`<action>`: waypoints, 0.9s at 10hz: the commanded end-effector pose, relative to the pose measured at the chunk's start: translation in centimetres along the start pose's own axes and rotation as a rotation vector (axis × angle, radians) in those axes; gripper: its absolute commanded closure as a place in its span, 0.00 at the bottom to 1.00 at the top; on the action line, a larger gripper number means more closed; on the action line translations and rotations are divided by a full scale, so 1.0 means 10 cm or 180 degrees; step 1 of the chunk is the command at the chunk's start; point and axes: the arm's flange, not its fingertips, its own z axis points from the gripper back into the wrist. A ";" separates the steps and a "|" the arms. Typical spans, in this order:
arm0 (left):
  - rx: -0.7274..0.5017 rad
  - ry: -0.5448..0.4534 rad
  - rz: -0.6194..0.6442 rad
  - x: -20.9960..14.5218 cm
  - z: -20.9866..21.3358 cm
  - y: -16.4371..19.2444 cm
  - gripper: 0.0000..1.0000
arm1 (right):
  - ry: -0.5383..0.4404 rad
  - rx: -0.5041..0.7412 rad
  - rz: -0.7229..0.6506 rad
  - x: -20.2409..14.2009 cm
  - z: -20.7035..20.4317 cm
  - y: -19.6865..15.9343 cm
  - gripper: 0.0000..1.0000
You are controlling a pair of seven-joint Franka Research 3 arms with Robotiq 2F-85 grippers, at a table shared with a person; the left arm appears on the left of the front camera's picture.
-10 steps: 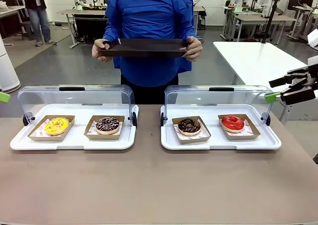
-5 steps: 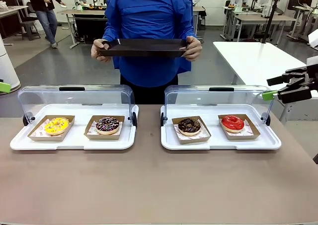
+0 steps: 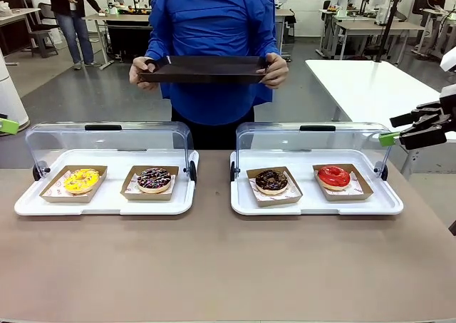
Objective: Provide the desired donut to the person.
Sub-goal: Pick up and lift the Paper togo box containing the Donut pointed at by the person.
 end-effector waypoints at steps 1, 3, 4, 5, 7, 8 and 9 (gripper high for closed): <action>-0.0002 -0.0068 -0.0051 -0.41 -0.17 -0.32 0.00 | -0.0007 -0.0053 -0.0078 0.01 -0.04 0.06 0.00; -0.0013 -0.0048 -0.0030 -0.41 -0.18 -0.32 0.00 | 0.0025 -0.0090 -0.0075 0.02 -0.03 0.06 0.00; -0.0020 -0.0044 -0.0038 -0.42 -0.18 -0.32 0.00 | 0.0030 -0.0117 -0.0086 0.02 -0.03 0.06 0.00; -0.0018 -0.0047 -0.0043 -0.43 -0.18 -0.33 0.00 | 0.0033 -0.0129 -0.0075 0.02 -0.03 0.07 0.00; -0.0087 0.0139 -0.0158 -0.41 -0.24 -0.35 0.00 | 0.0169 -0.0176 -0.0239 0.06 -0.07 0.16 0.00; -0.0007 0.0011 0.0000 0.00 -0.01 0.00 0.00 | 0.0065 -0.0088 0.0006 0.03 0.02 0.02 0.00; -0.0007 0.0011 0.0000 0.00 -0.01 0.00 0.00 | 0.0065 -0.0088 0.0006 0.03 0.02 0.02 0.00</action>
